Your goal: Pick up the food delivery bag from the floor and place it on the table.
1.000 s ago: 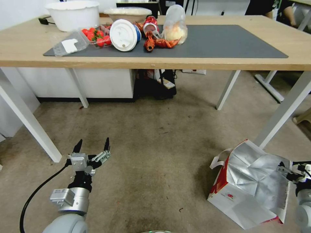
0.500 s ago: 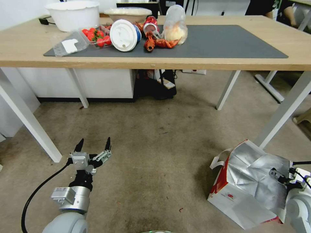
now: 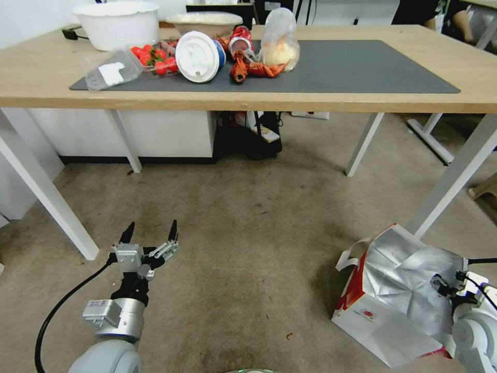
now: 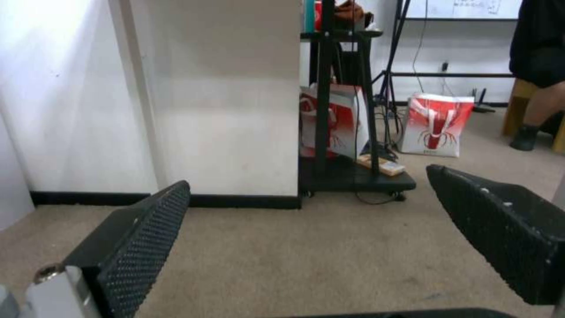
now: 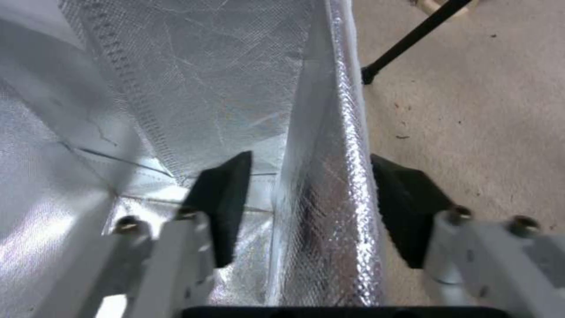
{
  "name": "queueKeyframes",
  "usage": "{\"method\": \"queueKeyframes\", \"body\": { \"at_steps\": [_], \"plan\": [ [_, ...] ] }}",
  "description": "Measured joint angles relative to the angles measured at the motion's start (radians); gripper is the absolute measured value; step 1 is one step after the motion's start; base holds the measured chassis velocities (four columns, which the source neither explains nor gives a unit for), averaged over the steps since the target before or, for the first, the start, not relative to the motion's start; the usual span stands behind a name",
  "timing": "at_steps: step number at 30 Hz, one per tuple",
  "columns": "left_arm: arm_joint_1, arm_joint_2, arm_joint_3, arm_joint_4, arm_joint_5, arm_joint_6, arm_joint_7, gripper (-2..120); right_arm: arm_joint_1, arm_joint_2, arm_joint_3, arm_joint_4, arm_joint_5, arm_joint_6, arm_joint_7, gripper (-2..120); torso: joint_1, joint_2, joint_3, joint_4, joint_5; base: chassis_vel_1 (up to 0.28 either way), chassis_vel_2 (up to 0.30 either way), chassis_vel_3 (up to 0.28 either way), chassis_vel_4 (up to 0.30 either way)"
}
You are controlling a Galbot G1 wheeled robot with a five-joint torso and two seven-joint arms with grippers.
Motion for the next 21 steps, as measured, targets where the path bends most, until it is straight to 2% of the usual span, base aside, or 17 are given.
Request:
{"method": "queueKeyframes", "body": {
  "at_steps": [2, 4, 7, 8, 10, 12, 13, 21],
  "plan": [
    [0.000, 0.000, 0.001, 0.000, 0.000, -0.001, 0.001, 100, -0.002, 0.000, 0.001, 0.001, 0.000, 0.001, -0.002, 37, 0.000, 0.000, 0.000, 0.0000, 0.0000, 0.000, 0.000, 0.000, 0.000],
    [0.000, 0.000, 0.000, 0.000, 0.000, -0.002, 0.001, 100, -0.002, 0.000, 0.002, 0.001, 0.000, 0.001, -0.002, 34, 0.000, 0.000, 0.000, 0.0000, 0.0000, 0.000, 0.000, 0.000, 0.000],
    [0.001, 0.001, 0.000, 0.000, 0.000, -0.002, 0.001, 100, -0.005, 0.000, 0.003, 0.001, -0.001, 0.002, -0.005, 17, 0.000, 0.000, 0.000, 0.0000, 0.0000, 0.000, 0.000, 0.000, 0.000],
    [0.001, 0.001, 0.000, 0.000, 0.000, -0.002, 0.001, 100, -0.005, 0.000, 0.003, 0.001, -0.001, 0.002, -0.005, 17, 0.000, 0.000, 0.000, 0.0000, 0.0000, 0.000, 0.000, 0.000, 0.000],
    [0.001, 0.000, 0.000, -0.001, 0.000, -0.003, 0.001, 100, -0.005, -0.001, 0.003, 0.001, -0.001, 0.004, -0.006, 7, 0.000, 0.000, 0.000, 0.0000, 0.0000, 0.000, 0.000, 0.000, 0.000],
    [0.001, 0.000, 0.000, -0.001, 0.000, -0.003, 0.002, 100, -0.005, -0.001, 0.003, 0.001, -0.001, 0.004, -0.006, 6, 0.000, 0.000, 0.000, 0.0000, 0.0000, 0.000, 0.000, 0.000, 0.000],
    [0.002, -0.001, 0.001, -0.001, 0.000, -0.003, 0.002, 100, -0.006, -0.001, 0.003, 0.001, -0.002, 0.006, -0.008, 0, 0.000, 0.000, 0.000, 0.0000, 0.0000, 0.000, 0.000, 0.000, 0.000],
    [0.003, -0.001, 0.001, -0.002, 0.000, -0.004, 0.002, 100, -0.031, -0.003, 0.004, 0.070, 0.063, 0.012, -0.047, 0, 0.000, 0.000, 0.000, 0.0000, 0.0000, 0.000, 0.000, 0.000, 0.000]
  ]
}}
